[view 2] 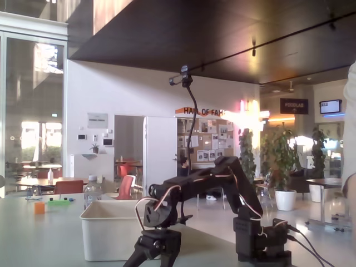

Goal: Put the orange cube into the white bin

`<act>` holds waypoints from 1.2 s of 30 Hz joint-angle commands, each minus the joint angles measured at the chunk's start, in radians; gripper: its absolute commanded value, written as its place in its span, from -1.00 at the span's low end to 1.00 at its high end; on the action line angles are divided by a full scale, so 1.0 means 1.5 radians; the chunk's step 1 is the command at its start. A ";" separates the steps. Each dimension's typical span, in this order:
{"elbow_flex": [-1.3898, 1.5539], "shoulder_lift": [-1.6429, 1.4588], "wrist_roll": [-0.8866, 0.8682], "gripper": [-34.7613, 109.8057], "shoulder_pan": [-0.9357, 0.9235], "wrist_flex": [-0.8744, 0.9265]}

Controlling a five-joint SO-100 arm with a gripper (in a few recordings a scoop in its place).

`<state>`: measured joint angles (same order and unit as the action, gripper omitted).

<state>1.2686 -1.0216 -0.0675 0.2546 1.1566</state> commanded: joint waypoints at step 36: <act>-0.022 -0.004 0.036 -0.16 0.028 0.003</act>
<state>1.2686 -1.0232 -0.0184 0.3022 1.1566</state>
